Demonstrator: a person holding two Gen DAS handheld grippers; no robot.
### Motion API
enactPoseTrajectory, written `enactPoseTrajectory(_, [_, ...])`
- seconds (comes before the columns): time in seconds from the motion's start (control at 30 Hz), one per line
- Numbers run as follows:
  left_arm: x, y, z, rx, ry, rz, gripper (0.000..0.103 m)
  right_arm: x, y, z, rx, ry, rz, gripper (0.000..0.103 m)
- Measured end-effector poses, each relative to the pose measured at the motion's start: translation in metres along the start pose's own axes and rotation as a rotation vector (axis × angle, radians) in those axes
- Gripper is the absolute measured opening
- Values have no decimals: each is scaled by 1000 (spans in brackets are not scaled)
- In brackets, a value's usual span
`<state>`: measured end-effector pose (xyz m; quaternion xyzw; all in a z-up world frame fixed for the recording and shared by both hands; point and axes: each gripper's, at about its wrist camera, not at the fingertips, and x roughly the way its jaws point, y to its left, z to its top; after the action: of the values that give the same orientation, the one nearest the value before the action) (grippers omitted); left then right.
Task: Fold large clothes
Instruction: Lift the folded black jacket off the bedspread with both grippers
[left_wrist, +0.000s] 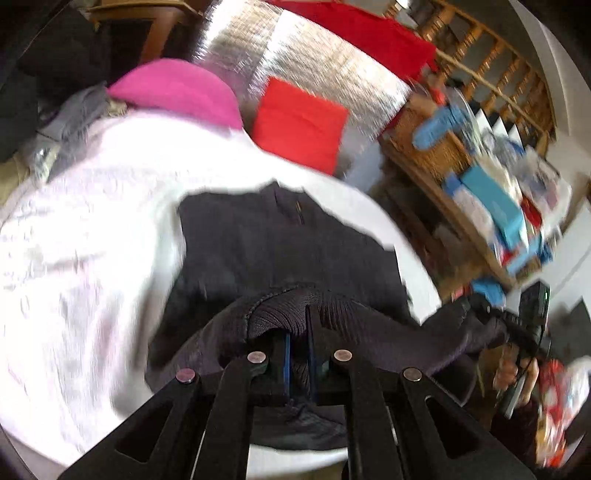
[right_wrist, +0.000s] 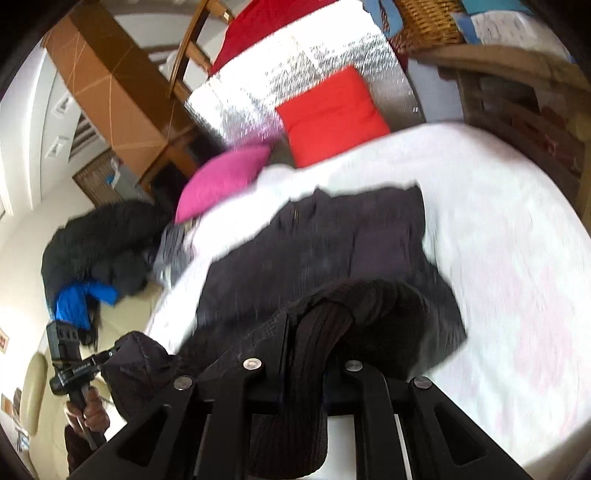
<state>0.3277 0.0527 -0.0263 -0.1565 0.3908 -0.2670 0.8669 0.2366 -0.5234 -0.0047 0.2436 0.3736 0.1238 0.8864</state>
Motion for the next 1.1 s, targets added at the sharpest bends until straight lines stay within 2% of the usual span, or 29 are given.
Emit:
enactPoseTrajectory(0.17, [29, 16, 56, -71, -124, 35, 8, 36, -11, 65, 60, -113, 15, 13])
enactPoseTrajectory(0.27, [69, 25, 89, -106, -143, 54, 8, 66, -18, 99, 78, -155, 11, 13])
enactPoseTrajectory(0.37, [116, 37, 119, -121, -118, 96, 8, 113, -28, 137, 94, -152, -6, 13])
enactPoseTrajectory(0.5, [188, 67, 151, -177, -32, 144, 8, 182, -46, 172, 125, -105, -55, 13])
enactPoseTrajectory(0.7, [263, 110, 159, -286, 72, 189, 11, 268, -98, 188, 274, -35, -68, 13])
enactPoseTrajectory(0.77, [279, 122, 158, -336, 100, 159, 12, 288, -127, 183, 413, -9, -14, 14])
enactPoseTrajectory(0.87, [272, 137, 157, -418, 100, 22, 15, 293, -158, 171, 562, -21, 103, 17])
enactPoseTrajectory(0.9, [259, 142, 153, -467, 54, -32, 28, 289, -165, 166, 592, -44, 145, 18])
enactPoseTrajectory(0.93, [243, 146, 151, -500, -9, -42, 59, 284, -167, 162, 606, -60, 178, 20])
enactPoseTrajectory(0.97, [225, 149, 148, -534, -88, -26, 76, 280, -168, 161, 609, -72, 197, 25])
enactPoseTrajectory(1.0, [200, 151, 141, -574, -199, 17, 91, 273, -167, 158, 613, -94, 225, 29])
enactPoseTrajectory(1.03, [180, 151, 134, -590, -269, 44, 91, 266, -167, 156, 625, -118, 256, 43])
enactPoseTrajectory(1.07, [168, 148, 128, -582, -278, 48, 91, 262, -167, 155, 640, -140, 284, 76])
enactPoseTrajectory(1.1, [161, 144, 124, -564, -256, 48, 91, 249, -168, 151, 684, -197, 326, 90])
